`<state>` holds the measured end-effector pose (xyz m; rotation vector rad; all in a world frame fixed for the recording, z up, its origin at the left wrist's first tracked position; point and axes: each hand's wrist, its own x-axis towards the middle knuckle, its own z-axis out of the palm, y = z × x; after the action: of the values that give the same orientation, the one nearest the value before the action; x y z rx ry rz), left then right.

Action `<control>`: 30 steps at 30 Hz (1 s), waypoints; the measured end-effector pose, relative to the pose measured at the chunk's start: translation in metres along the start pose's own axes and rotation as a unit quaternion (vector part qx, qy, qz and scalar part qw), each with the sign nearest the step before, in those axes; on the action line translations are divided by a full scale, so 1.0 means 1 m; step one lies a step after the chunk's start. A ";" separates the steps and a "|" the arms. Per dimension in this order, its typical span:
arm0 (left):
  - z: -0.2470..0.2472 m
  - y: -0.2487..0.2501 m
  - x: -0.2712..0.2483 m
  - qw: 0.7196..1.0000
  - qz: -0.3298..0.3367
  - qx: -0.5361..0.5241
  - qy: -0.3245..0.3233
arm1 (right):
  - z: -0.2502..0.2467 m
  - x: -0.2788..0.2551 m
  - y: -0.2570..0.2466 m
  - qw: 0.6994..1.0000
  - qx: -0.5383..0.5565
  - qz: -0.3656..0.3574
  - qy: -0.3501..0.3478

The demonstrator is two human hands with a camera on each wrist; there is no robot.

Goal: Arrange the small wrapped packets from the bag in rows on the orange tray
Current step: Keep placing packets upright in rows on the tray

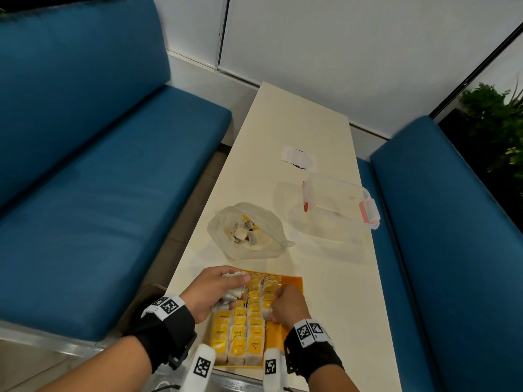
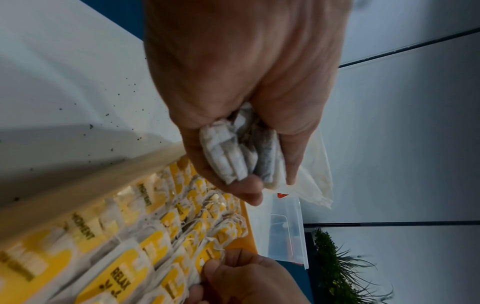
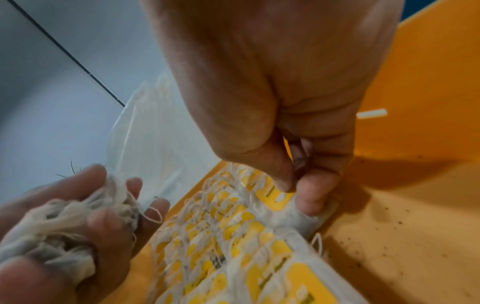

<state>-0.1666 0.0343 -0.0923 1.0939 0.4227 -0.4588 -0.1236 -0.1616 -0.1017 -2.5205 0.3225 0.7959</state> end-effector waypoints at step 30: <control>0.007 0.006 -0.013 0.994 -0.023 0.056 -0.087 | -0.026 -0.052 -0.029 0.948 0.209 -0.237 0.038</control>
<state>-0.1738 0.0320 -0.0777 1.1442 0.2714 -0.6204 -0.1425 -0.1455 -0.0415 -2.1005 -0.0887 0.3889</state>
